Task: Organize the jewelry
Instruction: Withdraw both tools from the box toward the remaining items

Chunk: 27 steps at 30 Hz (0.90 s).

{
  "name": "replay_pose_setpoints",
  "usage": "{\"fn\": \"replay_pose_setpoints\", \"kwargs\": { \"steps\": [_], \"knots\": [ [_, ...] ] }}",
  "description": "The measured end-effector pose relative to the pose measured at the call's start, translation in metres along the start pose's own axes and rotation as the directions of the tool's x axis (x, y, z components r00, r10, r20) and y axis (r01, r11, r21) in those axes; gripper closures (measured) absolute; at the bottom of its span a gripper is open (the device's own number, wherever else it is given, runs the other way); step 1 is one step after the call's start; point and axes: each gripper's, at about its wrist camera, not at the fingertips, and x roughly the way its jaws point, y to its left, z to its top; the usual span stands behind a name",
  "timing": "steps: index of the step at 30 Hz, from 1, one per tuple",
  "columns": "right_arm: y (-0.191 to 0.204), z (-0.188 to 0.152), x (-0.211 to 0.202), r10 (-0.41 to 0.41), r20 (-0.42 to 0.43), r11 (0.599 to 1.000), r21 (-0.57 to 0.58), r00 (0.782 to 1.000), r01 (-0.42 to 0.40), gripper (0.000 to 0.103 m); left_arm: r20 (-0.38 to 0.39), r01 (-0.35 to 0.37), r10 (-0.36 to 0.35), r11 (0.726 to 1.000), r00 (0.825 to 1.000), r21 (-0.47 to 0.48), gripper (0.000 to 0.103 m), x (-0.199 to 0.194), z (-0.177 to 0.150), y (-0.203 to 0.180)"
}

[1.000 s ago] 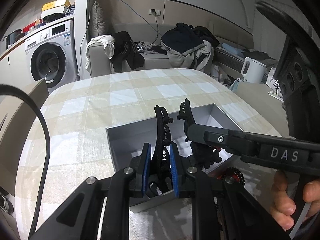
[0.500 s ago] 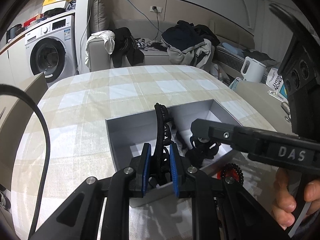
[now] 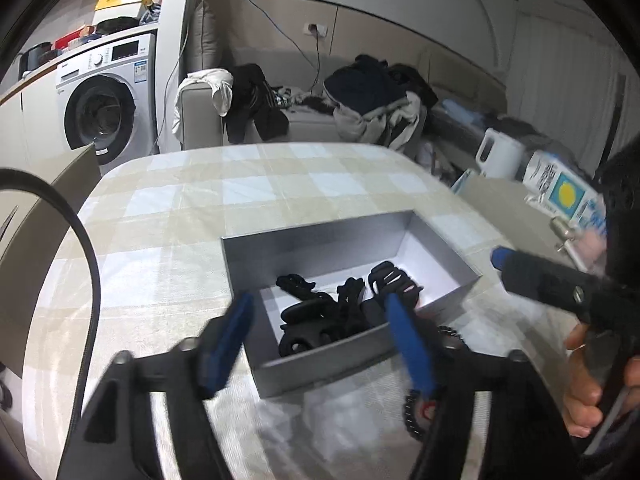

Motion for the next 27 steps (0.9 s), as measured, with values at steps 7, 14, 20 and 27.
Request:
{"fn": "replay_pose_setpoints", "kwargs": {
  "steps": [7,14,20,27],
  "knots": [
    [-0.014,-0.018,-0.017,-0.044,-0.035,0.998,-0.043,0.998,0.043,0.000,0.003,0.019,-0.019,0.999,1.000,-0.028,0.001,-0.023,-0.011,-0.004],
    [-0.029,-0.035,-0.010,-0.088,-0.118,0.995,-0.064,0.989,0.081,0.000,-0.066,0.010,-0.012,1.000,0.998,-0.029,0.001,-0.014,-0.030,-0.013],
    [-0.034,-0.043,-0.008,-0.056,-0.162,0.997,-0.055,0.985,0.048,0.000,-0.098,0.022,-0.022,1.000,0.995,-0.004,0.001,-0.007,-0.042,-0.026],
    [-0.035,-0.044,-0.010,-0.036,-0.175,0.999,-0.045,0.984,0.029,0.001,-0.148,0.073,-0.069,0.997,0.987,0.025,0.001,0.000,-0.048,-0.038]
  ]
}}
